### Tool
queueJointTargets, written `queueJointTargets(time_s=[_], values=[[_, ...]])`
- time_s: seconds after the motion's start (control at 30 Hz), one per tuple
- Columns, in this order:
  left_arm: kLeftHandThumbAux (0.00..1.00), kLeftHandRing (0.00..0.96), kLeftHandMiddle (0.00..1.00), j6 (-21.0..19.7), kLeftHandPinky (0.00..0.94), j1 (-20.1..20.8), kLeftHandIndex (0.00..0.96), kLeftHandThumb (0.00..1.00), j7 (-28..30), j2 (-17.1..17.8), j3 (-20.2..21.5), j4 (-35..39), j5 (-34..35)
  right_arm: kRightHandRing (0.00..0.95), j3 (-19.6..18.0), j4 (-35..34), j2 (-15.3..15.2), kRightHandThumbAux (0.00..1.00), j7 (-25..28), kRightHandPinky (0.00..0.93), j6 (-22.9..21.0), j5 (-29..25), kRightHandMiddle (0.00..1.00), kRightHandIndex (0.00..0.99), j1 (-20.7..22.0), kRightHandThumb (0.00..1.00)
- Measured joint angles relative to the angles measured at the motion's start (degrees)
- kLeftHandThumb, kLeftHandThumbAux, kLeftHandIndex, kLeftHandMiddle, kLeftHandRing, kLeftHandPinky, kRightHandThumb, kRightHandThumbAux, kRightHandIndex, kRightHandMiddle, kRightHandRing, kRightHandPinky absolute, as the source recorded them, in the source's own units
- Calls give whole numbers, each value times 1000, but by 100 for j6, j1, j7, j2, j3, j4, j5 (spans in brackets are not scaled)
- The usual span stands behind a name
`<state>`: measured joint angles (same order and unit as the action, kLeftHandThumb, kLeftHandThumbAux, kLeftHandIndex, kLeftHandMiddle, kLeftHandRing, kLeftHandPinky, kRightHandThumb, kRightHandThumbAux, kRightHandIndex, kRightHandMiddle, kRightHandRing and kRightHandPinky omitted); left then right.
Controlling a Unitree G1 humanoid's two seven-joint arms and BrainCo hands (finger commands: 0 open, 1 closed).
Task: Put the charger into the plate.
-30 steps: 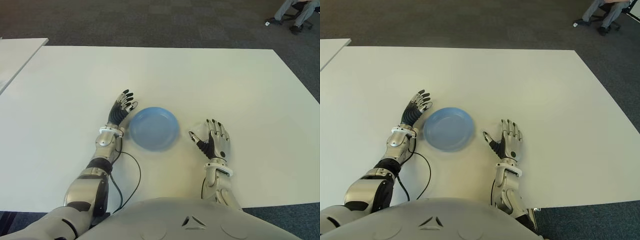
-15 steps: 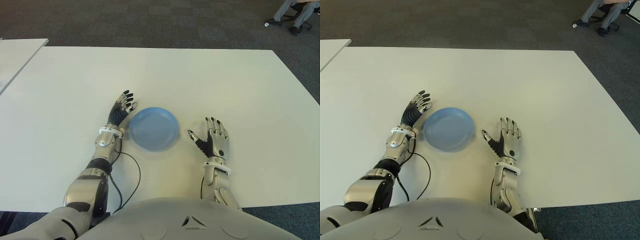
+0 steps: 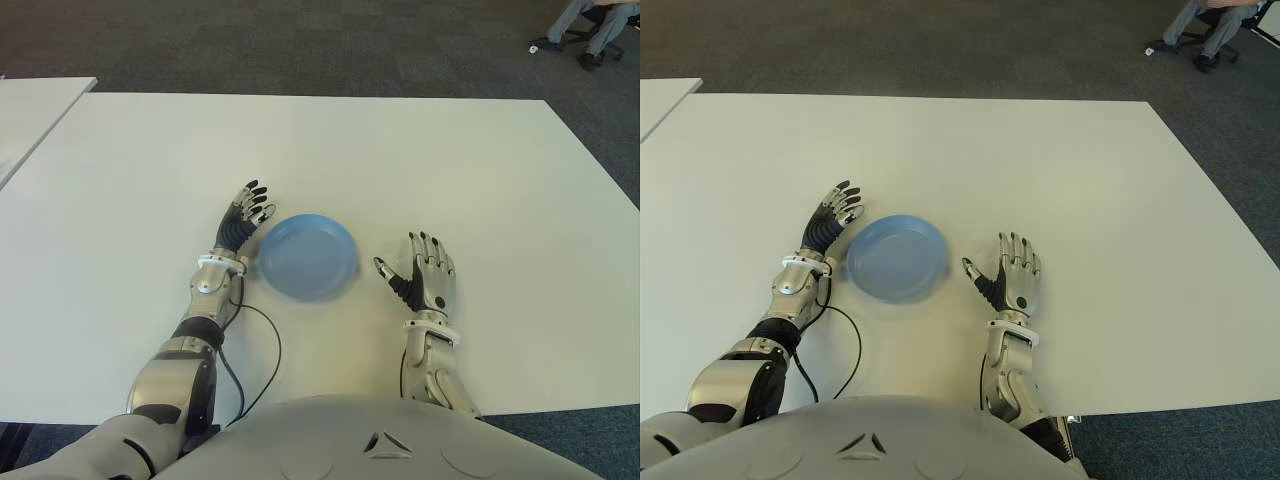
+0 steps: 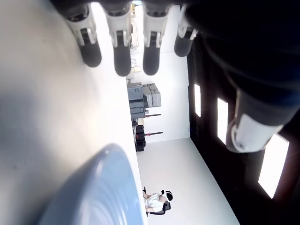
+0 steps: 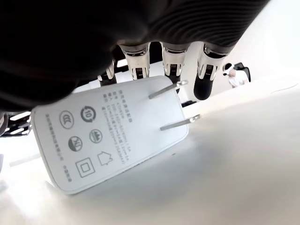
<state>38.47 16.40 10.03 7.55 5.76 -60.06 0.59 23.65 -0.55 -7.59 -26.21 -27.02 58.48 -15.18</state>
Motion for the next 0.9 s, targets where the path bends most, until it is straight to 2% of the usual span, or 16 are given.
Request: queueJointTargets(time_s=[0.9], values=[[571, 155, 158, 0, 135, -50, 39, 0, 0, 0, 11, 67, 7, 0, 0, 94, 49, 182, -71, 0, -3, 37, 0, 0, 74, 282]])
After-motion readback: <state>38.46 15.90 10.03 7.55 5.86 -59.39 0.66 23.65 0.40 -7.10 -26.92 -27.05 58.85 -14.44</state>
